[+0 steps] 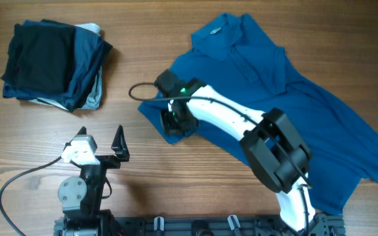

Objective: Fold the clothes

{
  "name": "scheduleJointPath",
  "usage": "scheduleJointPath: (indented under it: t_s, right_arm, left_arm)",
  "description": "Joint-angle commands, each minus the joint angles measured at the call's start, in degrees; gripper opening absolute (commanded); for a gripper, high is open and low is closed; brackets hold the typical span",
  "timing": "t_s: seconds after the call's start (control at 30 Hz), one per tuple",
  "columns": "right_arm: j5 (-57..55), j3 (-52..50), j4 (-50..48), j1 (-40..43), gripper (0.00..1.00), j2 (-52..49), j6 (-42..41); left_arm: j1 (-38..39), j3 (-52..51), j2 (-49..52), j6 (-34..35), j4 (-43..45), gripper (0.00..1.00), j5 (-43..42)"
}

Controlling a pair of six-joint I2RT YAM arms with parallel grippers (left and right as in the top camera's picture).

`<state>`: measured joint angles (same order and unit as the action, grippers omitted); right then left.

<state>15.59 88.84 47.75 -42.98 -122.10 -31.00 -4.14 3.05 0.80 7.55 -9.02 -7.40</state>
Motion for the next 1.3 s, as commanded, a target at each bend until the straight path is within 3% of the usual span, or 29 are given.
scheduleJointPath:
  t_s: [0.0, 0.2, 0.5, 0.73, 0.83, 0.9, 1.0, 1.1, 1.2, 1.23, 1.27]
  right_arm:
    - [-3.3, 6.0, 0.5, 3.7, 0.04, 6.4, 4.3]
    - [-9.5, 6.4, -0.1, 13.0, 0.06, 11.2, 7.5]
    - [-9.9, 6.4, 5.5, 39.0, 0.26, 11.8, 13.3]
    - [-8.1, 6.4, 6.2, 53.1, 0.30, 11.7, 22.2]
    - [-8.1, 6.4, 6.3, 53.9, 0.40, 11.7, 22.1]
    - [-8.1, 6.4, 6.0, 53.9, 0.52, 11.7, 22.1]
    - [-8.1, 6.4, 6.0, 53.9, 0.58, 11.7, 22.1]
    - [-8.2, 6.4, 5.8, 53.9, 0.68, 11.7, 22.1]
    - [-8.2, 6.4, 5.5, 53.9, 0.77, 11.7, 22.1]
    - [-8.2, 6.4, 5.4, 53.9, 0.83, 11.7, 22.0]
    - [-8.2, 6.4, 5.4, 53.9, 0.97, 11.7, 22.1]
  left_arm:
    - [-0.2, -0.4, -0.3, -0.9, 0.1, 1.00, -0.5]
    - [-0.2, -0.4, -0.3, -0.9, 0.1, 1.00, -0.5]
    - [-0.2, -0.4, -0.3, -0.9, 0.1, 1.00, -0.5]
    - [-0.2, -0.4, -0.3, -0.9, 0.1, 1.00, -0.5]
    - [-0.2, -0.4, -0.3, -0.9, 0.1, 1.00, -0.5]
    - [-0.2, -0.4, -0.3, -0.9, 0.2, 1.00, -0.5]
    - [-0.2, -0.4, -0.3, -0.9, 2.4, 1.00, -0.9]
    - [-0.2, 1.4, 0.0, -0.6, 6.0, 1.00, -7.0]
    - [-0.1, 10.7, 5.7, 1.9, 0.2, 1.00, -7.6]
    - [-0.2, 15.0, 9.1, 1.9, -2.7, 1.00, -7.6]
    - [-0.2, 21.3, 14.9, 1.9, -6.6, 1.00, -7.6]
